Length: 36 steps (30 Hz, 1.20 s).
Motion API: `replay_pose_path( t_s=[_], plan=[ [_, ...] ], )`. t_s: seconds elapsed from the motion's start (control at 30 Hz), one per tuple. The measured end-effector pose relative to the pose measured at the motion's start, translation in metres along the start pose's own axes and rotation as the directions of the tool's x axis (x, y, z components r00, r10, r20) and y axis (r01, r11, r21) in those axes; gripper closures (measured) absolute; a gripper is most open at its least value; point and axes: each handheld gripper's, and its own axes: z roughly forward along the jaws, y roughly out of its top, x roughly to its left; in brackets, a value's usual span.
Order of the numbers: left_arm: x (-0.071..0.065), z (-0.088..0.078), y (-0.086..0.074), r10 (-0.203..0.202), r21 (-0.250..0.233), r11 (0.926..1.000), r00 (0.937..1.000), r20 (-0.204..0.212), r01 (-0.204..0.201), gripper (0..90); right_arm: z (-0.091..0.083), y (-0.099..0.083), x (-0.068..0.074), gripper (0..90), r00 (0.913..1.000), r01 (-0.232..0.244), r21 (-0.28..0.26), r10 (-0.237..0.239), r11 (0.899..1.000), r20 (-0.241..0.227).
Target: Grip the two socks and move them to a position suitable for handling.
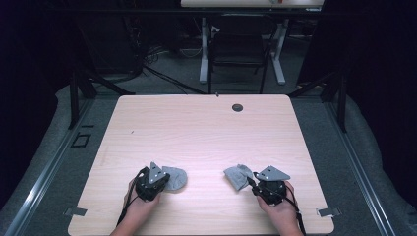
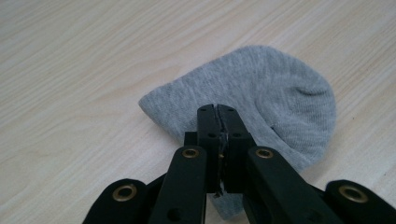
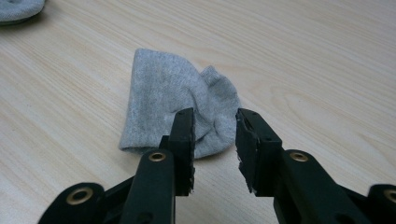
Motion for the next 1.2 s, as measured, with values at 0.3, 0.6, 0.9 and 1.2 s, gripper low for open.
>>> replay_pose_path(
  t_s=[0.3,0.6,0.9,1.2],
  plan=[
    [-0.011,0.003,-0.002,0.026,-0.005,0.9997,0.9996,0.015,-0.026,89.8,0.000,0.000,-0.001,67.8,1.0000,-0.006,-0.004,0.006,1.000,-0.001],
    [-0.030,0.002,0.002,0.030,-0.006,0.9995,0.9974,0.065,-0.030,89.7,0.000,0.000,0.000,67.8,1.0000,0.000,-0.002,0.000,1.000,-0.004],
    [-0.052,-0.001,0.006,0.004,-0.001,1.0000,0.9934,0.115,-0.004,88.6,0.000,0.000,0.001,67.9,1.0000,0.004,-0.001,-0.004,1.000,-0.005],
    [-0.068,-0.003,0.008,0.012,0.001,0.9999,0.9885,0.151,-0.013,88.3,0.002,0.000,0.002,67.9,0.9999,0.005,-0.005,-0.005,1.000,-0.011]
  ],
)
